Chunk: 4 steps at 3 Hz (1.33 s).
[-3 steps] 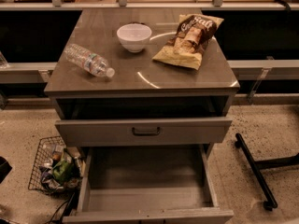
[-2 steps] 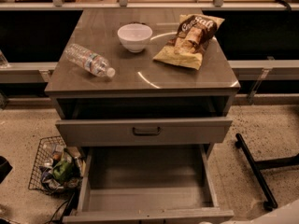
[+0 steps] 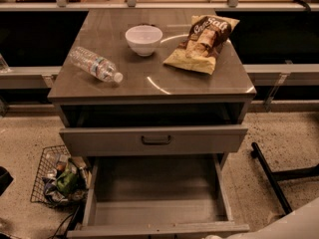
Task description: Close middle drawer
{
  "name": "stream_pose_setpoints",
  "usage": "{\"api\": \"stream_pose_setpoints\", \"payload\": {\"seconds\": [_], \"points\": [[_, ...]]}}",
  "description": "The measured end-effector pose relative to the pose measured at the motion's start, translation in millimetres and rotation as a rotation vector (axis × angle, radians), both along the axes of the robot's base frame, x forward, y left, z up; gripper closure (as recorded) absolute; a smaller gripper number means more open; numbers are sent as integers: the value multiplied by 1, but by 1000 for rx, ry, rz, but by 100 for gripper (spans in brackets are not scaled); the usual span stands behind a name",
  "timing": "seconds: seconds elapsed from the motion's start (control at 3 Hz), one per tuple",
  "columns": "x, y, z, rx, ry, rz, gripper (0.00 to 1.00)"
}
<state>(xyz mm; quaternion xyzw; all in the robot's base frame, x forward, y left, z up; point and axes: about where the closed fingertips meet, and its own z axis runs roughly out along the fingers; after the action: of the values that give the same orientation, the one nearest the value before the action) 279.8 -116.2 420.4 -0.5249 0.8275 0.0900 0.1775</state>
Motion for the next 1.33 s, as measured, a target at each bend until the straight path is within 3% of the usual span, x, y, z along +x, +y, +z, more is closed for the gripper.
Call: {"api": "stream_pose_setpoints", "payload": {"seconds": [0.67, 1.0, 1.33], "points": [[44, 21, -44, 30, -45, 36, 100], [44, 21, -44, 30, -45, 36, 100], [78, 20, -40, 38, -91, 43, 100]]}}
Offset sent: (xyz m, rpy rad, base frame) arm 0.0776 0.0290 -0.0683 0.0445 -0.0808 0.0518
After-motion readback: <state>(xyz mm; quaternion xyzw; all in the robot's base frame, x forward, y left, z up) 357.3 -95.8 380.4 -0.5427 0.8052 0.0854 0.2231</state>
